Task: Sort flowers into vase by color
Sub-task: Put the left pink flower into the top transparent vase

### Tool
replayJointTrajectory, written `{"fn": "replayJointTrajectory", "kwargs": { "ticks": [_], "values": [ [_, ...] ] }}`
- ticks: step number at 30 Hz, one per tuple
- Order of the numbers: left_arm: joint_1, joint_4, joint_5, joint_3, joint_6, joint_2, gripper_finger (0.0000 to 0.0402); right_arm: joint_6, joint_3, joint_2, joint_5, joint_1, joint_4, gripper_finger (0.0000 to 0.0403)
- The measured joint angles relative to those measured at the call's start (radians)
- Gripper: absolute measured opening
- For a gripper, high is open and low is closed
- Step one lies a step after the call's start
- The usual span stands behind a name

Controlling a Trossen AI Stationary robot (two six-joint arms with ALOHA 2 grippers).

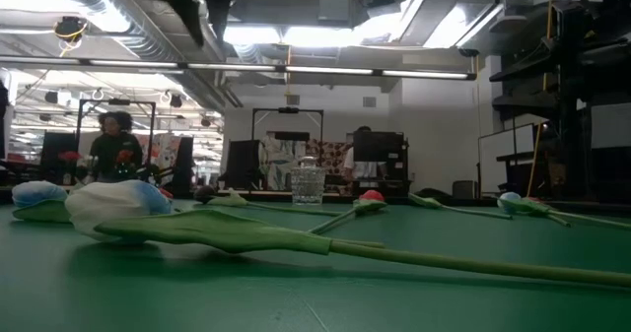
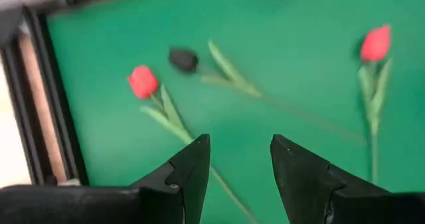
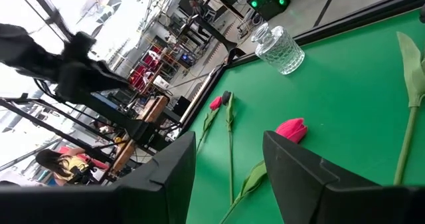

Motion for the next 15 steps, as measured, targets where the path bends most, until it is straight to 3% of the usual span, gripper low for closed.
{"fn": "replayJointTrajectory", "kwargs": {
  "ticks": [7, 15],
  "values": [
    [0.027, 0.121, 0.044, -0.241, -0.051, -0.038, 0.0155, -0.001, 0.0, 0.0, 0.0, 0.0, 0.0, 0.0177],
    [0.025, 0.458, 0.121, -0.583, -0.198, -0.197, 0.0155, -0.002, 0.0, 0.0, -0.018, 0.0, -0.001, 0.0177]
  ]
}}
